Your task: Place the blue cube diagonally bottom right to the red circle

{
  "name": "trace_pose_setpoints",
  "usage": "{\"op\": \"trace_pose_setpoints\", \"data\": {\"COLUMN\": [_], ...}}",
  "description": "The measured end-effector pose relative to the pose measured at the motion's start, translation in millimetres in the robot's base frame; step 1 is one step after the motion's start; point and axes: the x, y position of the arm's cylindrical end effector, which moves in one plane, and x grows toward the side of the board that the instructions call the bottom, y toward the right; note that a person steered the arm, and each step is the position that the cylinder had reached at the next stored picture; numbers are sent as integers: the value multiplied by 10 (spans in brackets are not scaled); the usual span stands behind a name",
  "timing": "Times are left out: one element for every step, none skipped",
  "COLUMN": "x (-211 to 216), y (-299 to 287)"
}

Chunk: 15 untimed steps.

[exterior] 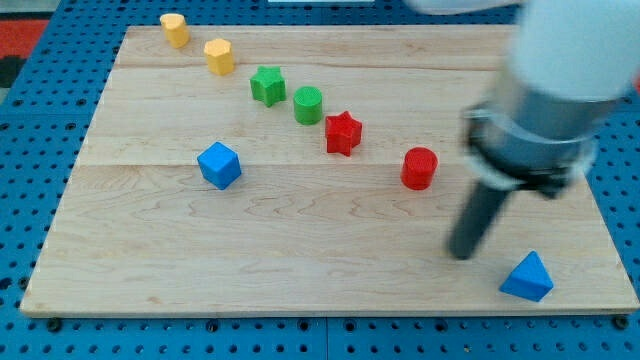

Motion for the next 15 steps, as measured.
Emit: {"op": "trace_pose_setpoints", "data": {"x": [13, -10, -610, -1172, -1211, -1107, -765, -650, -580, -710, -623, -600, -496, -689, -904], "y": [-1388, -2673, -3123, -2929, -1700, -1430, -759, 45, -377, -97, 3, 285, 445, 439, 643]}}
